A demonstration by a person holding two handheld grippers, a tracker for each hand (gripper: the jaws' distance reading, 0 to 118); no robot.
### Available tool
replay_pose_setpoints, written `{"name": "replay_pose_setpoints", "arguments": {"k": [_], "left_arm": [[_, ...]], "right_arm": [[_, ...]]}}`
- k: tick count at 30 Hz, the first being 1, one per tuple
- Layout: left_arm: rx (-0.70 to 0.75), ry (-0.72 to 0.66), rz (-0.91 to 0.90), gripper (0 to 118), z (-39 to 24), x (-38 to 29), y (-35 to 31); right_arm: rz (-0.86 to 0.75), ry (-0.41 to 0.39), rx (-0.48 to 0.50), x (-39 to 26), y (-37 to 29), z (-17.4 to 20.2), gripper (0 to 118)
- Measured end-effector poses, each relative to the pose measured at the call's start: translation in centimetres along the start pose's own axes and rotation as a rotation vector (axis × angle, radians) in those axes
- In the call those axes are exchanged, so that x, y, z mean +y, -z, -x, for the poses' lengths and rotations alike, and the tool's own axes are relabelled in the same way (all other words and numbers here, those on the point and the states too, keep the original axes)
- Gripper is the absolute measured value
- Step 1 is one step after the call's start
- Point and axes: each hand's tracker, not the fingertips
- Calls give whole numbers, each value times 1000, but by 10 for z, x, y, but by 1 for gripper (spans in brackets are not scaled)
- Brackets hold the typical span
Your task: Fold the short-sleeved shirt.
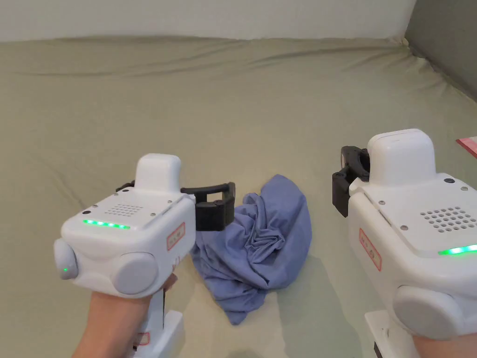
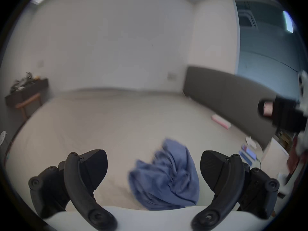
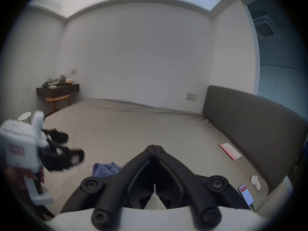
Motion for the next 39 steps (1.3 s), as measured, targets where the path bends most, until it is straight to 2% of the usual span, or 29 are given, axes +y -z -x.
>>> {"name": "replay_pose_setpoints", "arguments": {"k": [5,9,10,11,13,14,15,19,31,39], "left_arm": [[168,41,-211,110,10,49,-79],[294,135,-283,97,1,55,-117],[309,144,-300,81,-2,53,-122],[324,149,-311,52,-5,52,-128],[319,142,-323,14,-8,46,-132],[320,140,-330,4,-10,43,-133],[315,139,-323,1,-12,42,-134],[284,147,-297,0,-19,35,-131],[275,171,-277,0,-20,36,-116],[195,111,-25,0,-4,3,-48]], "right_arm": [[-104,-16,43,29,-21,25,0],[-153,-38,52,42,-38,50,0],[-164,-39,58,44,-42,56,0],[-175,-39,63,45,-46,61,0],[-192,-39,71,45,-53,69,0],[-200,-40,73,44,-55,74,0],[-206,-43,75,43,-57,77,0],[-202,-59,76,41,-62,90,0],[-177,-67,73,40,-53,96,0],[-119,-84,82,17,-22,83,0]]}}
